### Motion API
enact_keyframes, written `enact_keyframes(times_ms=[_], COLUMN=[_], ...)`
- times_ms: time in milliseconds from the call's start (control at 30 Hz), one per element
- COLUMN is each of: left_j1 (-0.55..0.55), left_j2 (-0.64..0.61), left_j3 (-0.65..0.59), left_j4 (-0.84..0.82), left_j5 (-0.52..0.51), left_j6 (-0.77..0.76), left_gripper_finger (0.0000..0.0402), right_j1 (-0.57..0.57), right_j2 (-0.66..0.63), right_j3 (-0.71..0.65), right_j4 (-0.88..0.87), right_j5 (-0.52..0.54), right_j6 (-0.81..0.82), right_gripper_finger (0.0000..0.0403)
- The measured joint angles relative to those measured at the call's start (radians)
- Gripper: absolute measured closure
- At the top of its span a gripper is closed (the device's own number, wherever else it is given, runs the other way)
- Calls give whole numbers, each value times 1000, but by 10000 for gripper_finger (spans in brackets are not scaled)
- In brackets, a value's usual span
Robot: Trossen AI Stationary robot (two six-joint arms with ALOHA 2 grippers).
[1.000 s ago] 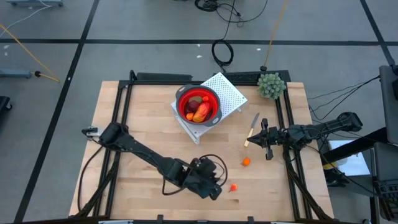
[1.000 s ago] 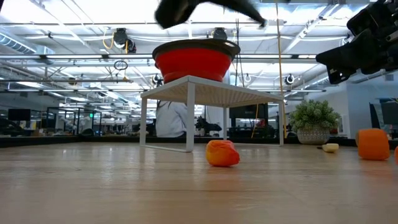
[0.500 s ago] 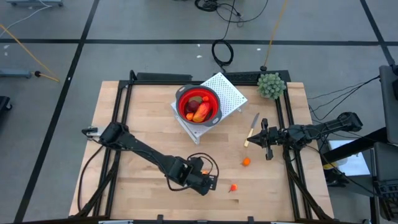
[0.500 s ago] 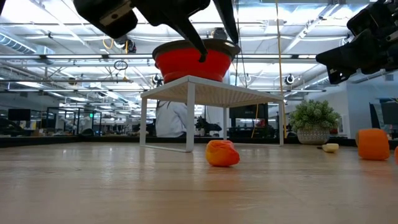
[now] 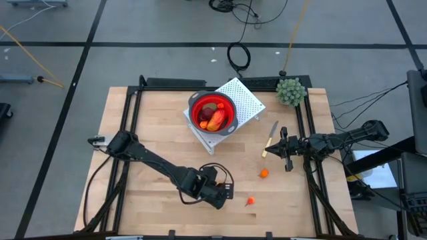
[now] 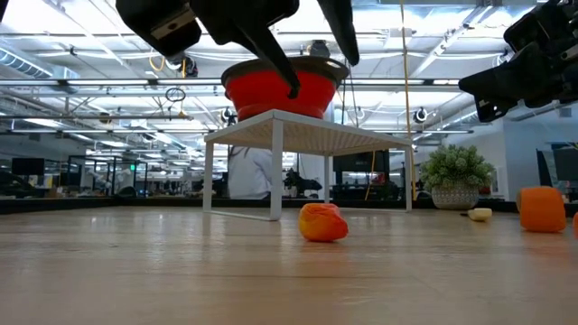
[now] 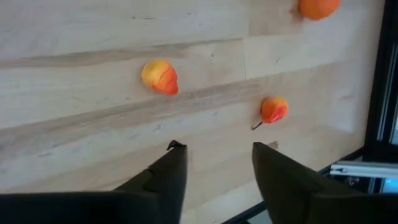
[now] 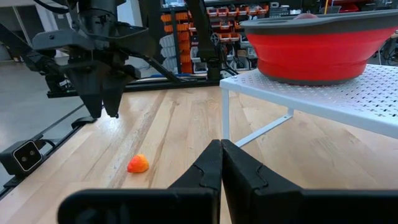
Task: Pick & Place Fruit
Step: Put the peach into the red strainer bowl on the shelf
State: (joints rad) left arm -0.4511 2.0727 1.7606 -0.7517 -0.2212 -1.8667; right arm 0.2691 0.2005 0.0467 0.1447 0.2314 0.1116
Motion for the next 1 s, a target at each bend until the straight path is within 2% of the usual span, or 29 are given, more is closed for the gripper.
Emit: enact_keyframes(times_ms=[200,400,667,1000], left_j1=[0,5,34,61], left_j2=[26,98,146,147], left_j3=[0,0,0,0], left_j4=[5,78,104,66], left_j5=[-8,-6,-6,14], left_j6=[-26,-24,-119,-164], left_gripper_finger=[157,132,152,214], right_j1=[0,0,0,0], right_j2=[0,0,0,0], right_j3=[0,0,0,0], right_j4=[0,-1,0,0], right_j5=[0,1,1,1], right_j6=[0,0,0,0], right_gripper_finger=[403,403,403,403])
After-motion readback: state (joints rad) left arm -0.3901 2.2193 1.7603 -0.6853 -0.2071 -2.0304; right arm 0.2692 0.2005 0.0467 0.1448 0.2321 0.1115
